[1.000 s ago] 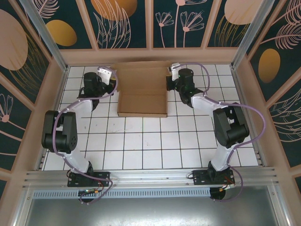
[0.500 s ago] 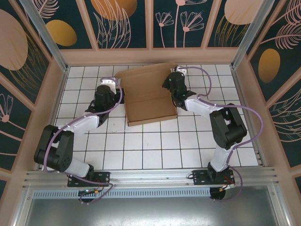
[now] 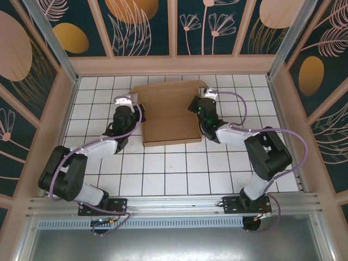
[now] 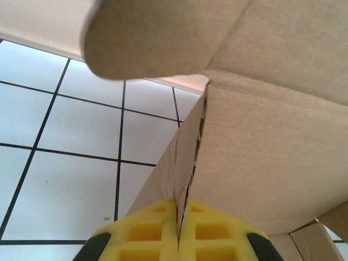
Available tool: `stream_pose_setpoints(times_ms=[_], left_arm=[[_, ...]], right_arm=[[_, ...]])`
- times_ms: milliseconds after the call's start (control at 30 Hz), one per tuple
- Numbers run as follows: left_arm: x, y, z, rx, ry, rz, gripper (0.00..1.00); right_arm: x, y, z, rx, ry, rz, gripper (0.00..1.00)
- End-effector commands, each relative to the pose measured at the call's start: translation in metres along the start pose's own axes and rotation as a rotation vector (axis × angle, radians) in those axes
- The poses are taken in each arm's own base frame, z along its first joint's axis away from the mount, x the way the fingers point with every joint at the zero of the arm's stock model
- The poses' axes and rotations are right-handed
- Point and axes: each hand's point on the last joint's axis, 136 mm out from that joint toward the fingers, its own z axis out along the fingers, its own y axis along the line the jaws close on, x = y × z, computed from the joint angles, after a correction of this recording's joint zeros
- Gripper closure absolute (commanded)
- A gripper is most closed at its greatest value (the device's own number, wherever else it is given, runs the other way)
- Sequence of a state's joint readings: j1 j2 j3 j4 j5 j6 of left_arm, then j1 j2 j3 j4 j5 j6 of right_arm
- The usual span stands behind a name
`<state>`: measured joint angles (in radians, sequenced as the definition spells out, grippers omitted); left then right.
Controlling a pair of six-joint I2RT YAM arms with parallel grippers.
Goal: Fold the paper box
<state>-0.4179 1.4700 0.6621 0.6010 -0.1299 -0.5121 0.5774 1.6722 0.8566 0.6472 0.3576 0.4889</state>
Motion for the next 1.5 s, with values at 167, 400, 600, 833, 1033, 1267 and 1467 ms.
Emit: stream_pose_setpoints(times_ms=[167,400,600,833,1033,1267,1467], left_arm=[[0.031,-0.015,-0.019,0.09,0.038,-0.07,1.0],[0.052,-0.007,-0.034,0.091,0.07,-0.091,1.0],[0.065,-0.006,-0.041,0.099,0.092,-0.091,1.0],[0.076,0.0,-0.047,0.088,0.113,-0.09,1.0],[0.085,0.006,-0.047,0.069,0.138,-0.087,1.0],[0.095,0.009,-0.043,0.055,0.166,-0.095,1.0],[0.104,0.02,-0.053,0.023,0.185,-0.135,1.0]], right_arm=[[0.019,0.023,-0.039,-0.161,-0.026,-0.006,1.0],[0.039,0.014,-0.059,-0.12,-0.046,-0.003,1.0],[0.052,0.011,-0.063,-0.111,-0.041,0.0,1.0],[0.069,0.009,-0.063,-0.097,-0.021,-0.002,1.0],[0.085,-0.001,-0.065,-0.074,-0.008,-0.038,1.0],[0.102,-0.008,-0.067,-0.074,0.033,-0.047,1.0],[0.112,-0.007,-0.081,-0.103,0.056,-0.061,1.0]])
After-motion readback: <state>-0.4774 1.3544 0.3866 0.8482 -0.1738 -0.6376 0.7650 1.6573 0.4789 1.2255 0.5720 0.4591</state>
